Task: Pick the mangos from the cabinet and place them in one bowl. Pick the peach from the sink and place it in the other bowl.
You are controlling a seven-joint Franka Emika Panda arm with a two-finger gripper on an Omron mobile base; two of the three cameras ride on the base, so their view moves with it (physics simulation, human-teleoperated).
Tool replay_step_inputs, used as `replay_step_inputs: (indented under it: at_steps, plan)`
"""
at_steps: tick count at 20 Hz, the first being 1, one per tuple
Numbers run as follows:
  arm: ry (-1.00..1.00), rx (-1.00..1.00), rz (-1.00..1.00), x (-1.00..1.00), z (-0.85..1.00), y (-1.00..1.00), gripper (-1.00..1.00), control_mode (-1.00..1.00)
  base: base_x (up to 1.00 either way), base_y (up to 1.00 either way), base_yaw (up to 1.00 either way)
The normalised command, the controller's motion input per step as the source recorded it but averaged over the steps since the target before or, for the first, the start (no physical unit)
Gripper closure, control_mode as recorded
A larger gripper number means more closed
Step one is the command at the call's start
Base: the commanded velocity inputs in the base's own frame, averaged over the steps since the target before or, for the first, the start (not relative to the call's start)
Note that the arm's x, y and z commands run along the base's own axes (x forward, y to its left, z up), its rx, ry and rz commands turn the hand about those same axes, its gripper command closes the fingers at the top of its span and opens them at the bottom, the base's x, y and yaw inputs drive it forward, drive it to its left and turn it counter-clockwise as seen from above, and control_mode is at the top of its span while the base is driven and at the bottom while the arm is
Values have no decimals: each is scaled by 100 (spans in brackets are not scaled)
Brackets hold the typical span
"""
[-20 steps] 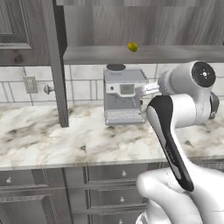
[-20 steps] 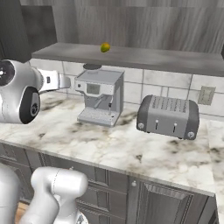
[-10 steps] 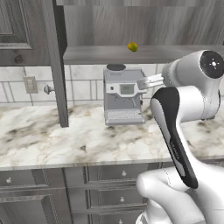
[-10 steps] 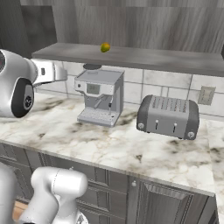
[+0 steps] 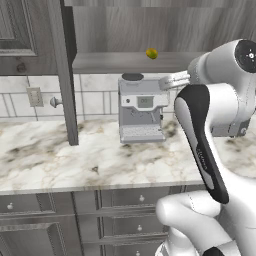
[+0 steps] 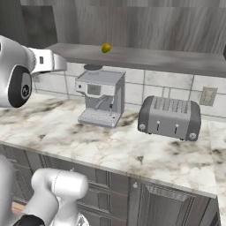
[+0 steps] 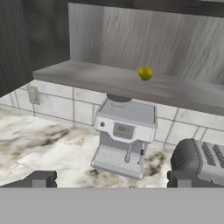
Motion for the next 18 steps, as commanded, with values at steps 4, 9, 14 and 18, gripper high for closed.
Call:
replay_step_inputs:
  at_steps: [4, 9, 14, 18]
  plan:
    - [0, 3, 0, 19, 0, -7, -100, -100, 0, 0, 0]
    - [2, 1, 0, 19, 0, -5, -100, -100, 0, 0, 0]
    - [1, 0, 0, 17, 0, 0, -100, -100, 0, 0, 0]
    - [0, 0, 0, 31, 0, -1, -100, -100, 0, 0, 0]
